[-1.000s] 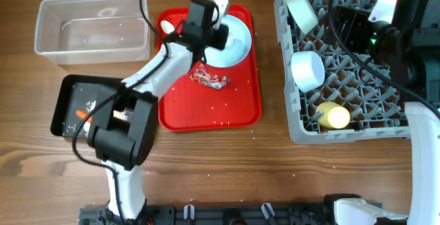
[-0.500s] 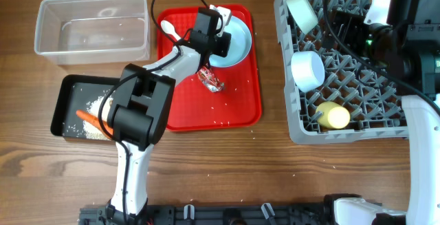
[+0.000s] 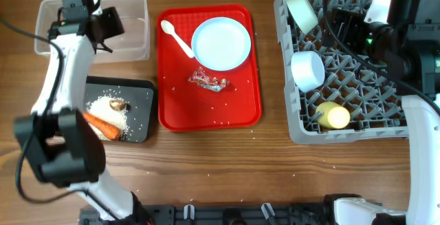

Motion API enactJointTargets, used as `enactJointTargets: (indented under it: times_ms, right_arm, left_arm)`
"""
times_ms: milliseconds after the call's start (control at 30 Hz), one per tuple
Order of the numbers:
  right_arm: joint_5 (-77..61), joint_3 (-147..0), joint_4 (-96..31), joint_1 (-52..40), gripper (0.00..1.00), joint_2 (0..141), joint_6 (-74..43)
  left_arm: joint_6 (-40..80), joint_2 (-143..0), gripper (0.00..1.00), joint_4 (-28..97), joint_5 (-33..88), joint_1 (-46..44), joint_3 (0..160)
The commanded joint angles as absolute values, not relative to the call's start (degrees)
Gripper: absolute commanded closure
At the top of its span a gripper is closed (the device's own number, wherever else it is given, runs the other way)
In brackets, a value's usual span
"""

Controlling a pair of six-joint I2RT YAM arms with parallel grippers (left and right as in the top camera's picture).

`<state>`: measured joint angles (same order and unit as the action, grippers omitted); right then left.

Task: Sort waste into correct bins and load items into the dishwasher rack
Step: 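Drop the tissue into the clear plastic bin with the left gripper, then grasp the red wrapper and drop it into the clear bin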

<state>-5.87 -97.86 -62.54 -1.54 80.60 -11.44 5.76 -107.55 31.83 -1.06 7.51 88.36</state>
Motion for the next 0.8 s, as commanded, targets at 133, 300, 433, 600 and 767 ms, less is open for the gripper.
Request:
enactJointTargets:
  times_ms: [133,300,433,600,767]
  right_arm:
    - [-5.17,-97.6,-62.92,-1.26,0.0,80.9,-10.61]
    - [-5.15,-97.6,-63.72,-1.26,0.0,80.9,-10.48]
    - [-5.15,-97.6,-63.75,-1.26,0.0,80.9,-10.48]
    - [-5.15,-97.6,-63.96,-1.26,0.0,80.93,-10.46]
    - [-5.13,-97.49,-64.45,-1.26,0.0,80.93,-9.1]
  left_arm:
    - [4.34,-104.4,0.0,27.62,-0.54,2.52,91.7]
    - [-1.28,-103.88,0.03,34.92,3.49,-5.19,91.74]
    - [-6.68,-104.29,0.11,53.93,7.55,-15.53,89.86]
    - [-4.12,-107.42,0.11,42.41,7.22,-25.02,78.39]
    - [11.38,-117.54,0.14,35.0,2.31,-24.6,77.67]
